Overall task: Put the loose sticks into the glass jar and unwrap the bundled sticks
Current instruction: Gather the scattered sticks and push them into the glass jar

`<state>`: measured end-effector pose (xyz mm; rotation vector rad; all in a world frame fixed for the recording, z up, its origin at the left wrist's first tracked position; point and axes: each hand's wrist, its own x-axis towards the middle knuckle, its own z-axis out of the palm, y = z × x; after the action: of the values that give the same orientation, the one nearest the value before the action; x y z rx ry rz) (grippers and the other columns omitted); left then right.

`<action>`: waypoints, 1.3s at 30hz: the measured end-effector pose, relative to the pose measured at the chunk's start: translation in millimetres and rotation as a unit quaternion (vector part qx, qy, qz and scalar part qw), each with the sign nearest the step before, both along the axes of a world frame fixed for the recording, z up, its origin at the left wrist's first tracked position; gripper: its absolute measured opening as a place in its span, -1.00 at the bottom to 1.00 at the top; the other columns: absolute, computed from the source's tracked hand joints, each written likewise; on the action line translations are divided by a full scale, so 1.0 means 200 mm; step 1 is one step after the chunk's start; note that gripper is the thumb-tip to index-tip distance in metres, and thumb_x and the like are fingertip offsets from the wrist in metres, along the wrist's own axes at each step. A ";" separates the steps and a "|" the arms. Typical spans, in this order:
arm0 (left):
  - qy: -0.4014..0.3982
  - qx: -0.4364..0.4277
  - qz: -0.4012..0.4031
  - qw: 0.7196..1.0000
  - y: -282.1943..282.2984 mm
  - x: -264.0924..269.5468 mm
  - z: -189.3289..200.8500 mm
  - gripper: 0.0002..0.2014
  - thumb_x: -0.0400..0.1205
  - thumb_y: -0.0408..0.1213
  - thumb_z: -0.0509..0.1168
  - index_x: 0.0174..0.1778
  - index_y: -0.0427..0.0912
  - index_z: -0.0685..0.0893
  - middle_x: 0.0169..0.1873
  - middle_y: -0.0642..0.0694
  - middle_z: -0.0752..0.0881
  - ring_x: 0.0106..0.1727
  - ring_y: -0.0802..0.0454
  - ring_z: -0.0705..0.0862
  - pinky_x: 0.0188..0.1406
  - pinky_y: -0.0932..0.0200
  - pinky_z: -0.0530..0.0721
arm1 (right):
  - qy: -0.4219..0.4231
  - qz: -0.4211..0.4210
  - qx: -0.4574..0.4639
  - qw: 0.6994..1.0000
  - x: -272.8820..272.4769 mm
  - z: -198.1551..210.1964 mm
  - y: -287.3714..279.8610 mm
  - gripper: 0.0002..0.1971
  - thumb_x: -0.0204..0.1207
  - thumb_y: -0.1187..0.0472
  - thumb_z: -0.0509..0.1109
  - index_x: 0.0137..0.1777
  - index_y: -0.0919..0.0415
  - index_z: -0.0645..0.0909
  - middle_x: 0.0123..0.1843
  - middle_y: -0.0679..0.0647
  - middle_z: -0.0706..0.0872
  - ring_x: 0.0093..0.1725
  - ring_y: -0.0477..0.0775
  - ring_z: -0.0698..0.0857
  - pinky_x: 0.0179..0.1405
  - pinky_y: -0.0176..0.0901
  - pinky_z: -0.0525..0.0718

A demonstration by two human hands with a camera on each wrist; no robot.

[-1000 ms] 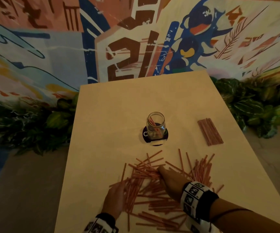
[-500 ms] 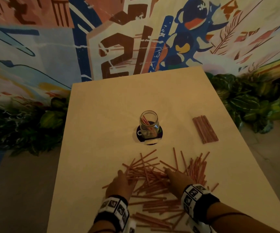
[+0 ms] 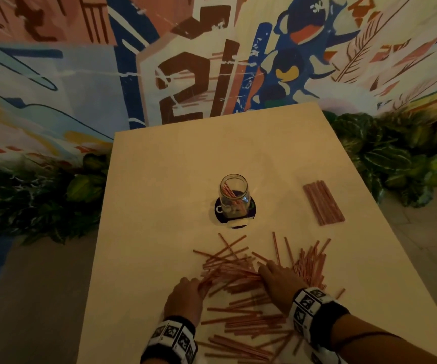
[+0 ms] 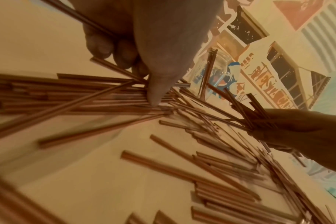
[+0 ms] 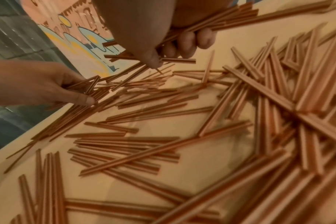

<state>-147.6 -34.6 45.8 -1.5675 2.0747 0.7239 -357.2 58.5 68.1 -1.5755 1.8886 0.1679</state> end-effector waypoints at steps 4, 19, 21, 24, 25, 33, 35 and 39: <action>0.032 -0.046 -0.013 0.998 -0.02 0.01 0.01 -0.64 0.72 0.00 0.01 0.16 -0.13 0.60 0.19 -0.12 0.47 0.22 -0.11 0.47 0.19 0.08 0.54 | 0.009 0.009 -0.002 1.000 -0.02 0.04 0.00 -0.68 0.67 0.07 -0.05 0.27 0.21 0.36 0.25 0.18 0.47 -0.05 0.21 0.54 -0.06 0.00 0.45; 0.149 -0.022 0.097 0.984 -0.07 -0.01 0.06 -0.68 0.73 0.00 -0.08 0.06 -0.03 0.53 -0.06 -0.11 0.66 0.00 -0.17 0.61 0.18 -0.05 0.48 | -0.129 -0.120 0.051 0.983 -0.03 0.12 0.11 -0.86 0.62 0.08 0.06 -0.16 0.01 0.36 -0.33 -0.07 0.43 -0.32 0.03 0.44 -0.26 -0.08 0.42; 0.244 0.006 0.150 0.958 -0.07 -0.03 0.09 -0.72 0.75 -0.08 -0.06 -0.01 -0.10 0.51 -0.20 -0.07 0.67 -0.05 -0.17 0.66 0.09 -0.06 0.56 | -0.176 -0.152 0.058 0.971 -0.03 0.13 0.10 -0.80 0.64 0.10 0.05 -0.23 -0.01 0.37 -0.34 -0.02 0.44 -0.39 0.00 0.40 -0.38 -0.17 0.38; 0.338 0.018 0.236 0.911 -0.09 -0.07 0.16 -0.74 0.76 -0.17 -0.05 -0.09 -0.16 0.49 -0.37 -0.08 0.62 -0.26 -0.10 0.64 -0.21 0.09 0.54 | -0.241 -0.181 0.051 0.952 0.00 0.17 0.09 -0.73 0.65 0.18 0.06 -0.30 0.02 0.40 -0.42 -0.03 0.38 -0.47 -0.06 0.32 -0.43 -0.21 0.31; 0.357 0.015 0.262 0.896 -0.10 -0.08 0.18 -0.73 0.76 -0.18 -0.04 -0.13 -0.18 0.49 -0.39 -0.10 0.60 -0.34 -0.08 0.61 -0.26 0.10 0.53 | -0.264 -0.191 0.050 0.944 0.01 0.17 0.08 -0.70 0.65 0.20 0.06 -0.34 0.01 0.40 -0.44 -0.03 0.37 -0.48 -0.06 0.31 -0.42 -0.21 0.30; 0.487 0.155 0.412 0.754 -0.07 -0.20 0.34 -0.72 0.75 -0.12 0.01 -0.14 -0.21 0.47 -0.50 -0.03 0.32 -0.68 0.17 0.24 -0.65 0.23 0.26 | -0.415 -0.337 0.007 0.845 0.06 0.22 0.01 -0.60 0.63 0.28 0.02 -0.48 0.15 0.33 -0.55 0.05 0.33 -0.60 -0.03 0.27 -0.54 -0.23 0.28; 0.511 0.207 0.419 0.721 -0.05 -0.26 0.38 -0.63 0.68 0.07 0.08 -0.13 -0.19 0.49 -0.57 0.03 0.27 -0.66 0.16 0.18 -0.65 0.24 0.21 | -0.441 -0.359 0.001 0.822 0.07 0.25 -0.03 -0.59 0.63 0.32 0.00 -0.51 0.16 0.29 -0.60 0.03 0.29 -0.62 -0.02 0.21 -0.57 -0.26 0.22; 0.517 0.215 0.320 0.764 -0.01 -0.38 0.41 -0.56 0.38 0.21 0.35 -0.31 -0.16 0.54 -0.57 -0.07 0.46 -0.57 -0.01 0.42 -0.55 0.11 0.49 | -0.442 -0.312 -0.004 0.841 0.12 0.32 -0.10 -0.62 0.65 0.32 -0.03 -0.43 0.15 0.31 -0.58 0.00 0.32 -0.69 -0.13 0.27 -0.61 -0.29 0.29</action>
<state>-222.6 -36.6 128.2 -1.7496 1.6024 2.5837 -333.1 37.8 131.4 -0.7175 1.4967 -0.7346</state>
